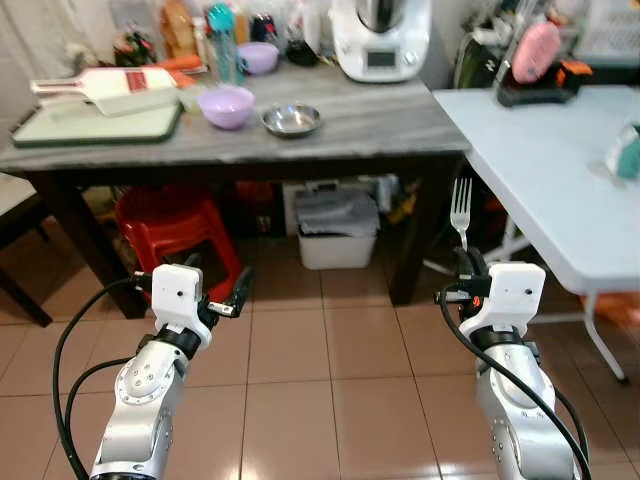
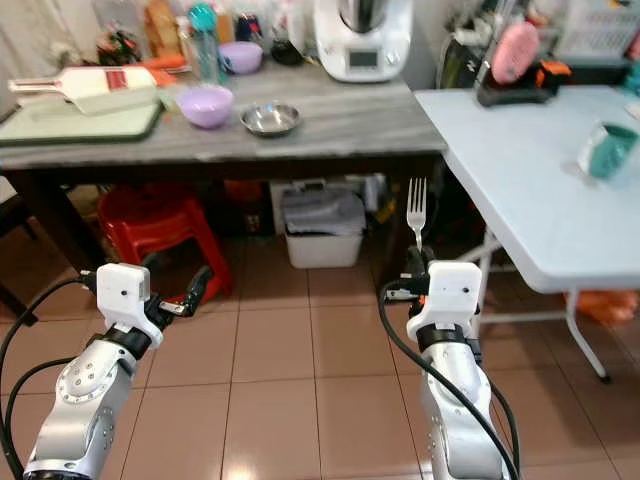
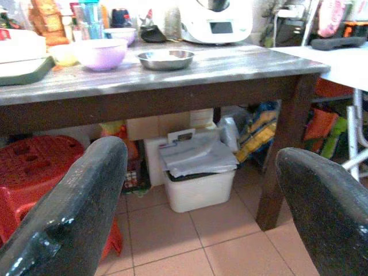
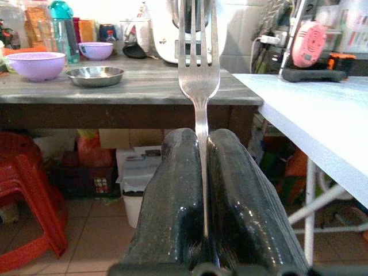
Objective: Setting the table
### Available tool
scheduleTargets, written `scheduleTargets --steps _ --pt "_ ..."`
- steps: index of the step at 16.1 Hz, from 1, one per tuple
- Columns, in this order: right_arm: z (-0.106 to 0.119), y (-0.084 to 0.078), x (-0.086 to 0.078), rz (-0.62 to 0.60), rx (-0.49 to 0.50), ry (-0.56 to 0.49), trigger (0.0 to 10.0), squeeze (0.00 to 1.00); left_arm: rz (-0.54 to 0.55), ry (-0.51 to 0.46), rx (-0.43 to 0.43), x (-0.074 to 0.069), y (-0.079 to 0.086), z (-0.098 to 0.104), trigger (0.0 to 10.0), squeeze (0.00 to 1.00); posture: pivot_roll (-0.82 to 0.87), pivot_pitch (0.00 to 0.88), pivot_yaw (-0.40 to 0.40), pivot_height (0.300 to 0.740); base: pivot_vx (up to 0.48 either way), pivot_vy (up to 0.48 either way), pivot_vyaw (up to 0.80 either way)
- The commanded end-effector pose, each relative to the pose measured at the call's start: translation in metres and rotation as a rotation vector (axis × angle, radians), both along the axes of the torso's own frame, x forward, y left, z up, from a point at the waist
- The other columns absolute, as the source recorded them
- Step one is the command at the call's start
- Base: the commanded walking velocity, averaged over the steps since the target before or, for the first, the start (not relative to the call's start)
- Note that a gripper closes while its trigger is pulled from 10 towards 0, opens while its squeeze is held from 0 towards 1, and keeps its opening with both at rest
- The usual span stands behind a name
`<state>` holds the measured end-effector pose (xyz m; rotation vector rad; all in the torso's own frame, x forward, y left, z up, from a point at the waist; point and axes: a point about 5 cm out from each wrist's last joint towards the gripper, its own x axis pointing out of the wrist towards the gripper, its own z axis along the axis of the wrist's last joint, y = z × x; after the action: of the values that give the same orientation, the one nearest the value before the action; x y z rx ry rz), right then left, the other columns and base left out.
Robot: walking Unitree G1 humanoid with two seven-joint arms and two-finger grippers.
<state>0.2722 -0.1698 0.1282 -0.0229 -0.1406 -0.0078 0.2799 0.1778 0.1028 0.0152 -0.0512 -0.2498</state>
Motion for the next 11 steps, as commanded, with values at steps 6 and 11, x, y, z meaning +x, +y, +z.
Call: scheduleTargets --steps 6,11 --pt "0.0058 0.0032 0.0007 0.018 -0.028 -0.025 10.0 0.00 -0.018 -0.004 -0.004 0.0018 -0.0045 0.0029 10.0 0.00 0.04 0.000 0.008 0.740 0.272 0.000 0.37" --pt "0.0092 0.0035 0.0033 0.012 -0.024 -0.035 10.0 0.00 -0.025 -0.002 -0.009 0.0021 -0.0082 0.0018 10.0 0.00 0.04 0.000 0.004 0.740 0.268 0.000 0.00"
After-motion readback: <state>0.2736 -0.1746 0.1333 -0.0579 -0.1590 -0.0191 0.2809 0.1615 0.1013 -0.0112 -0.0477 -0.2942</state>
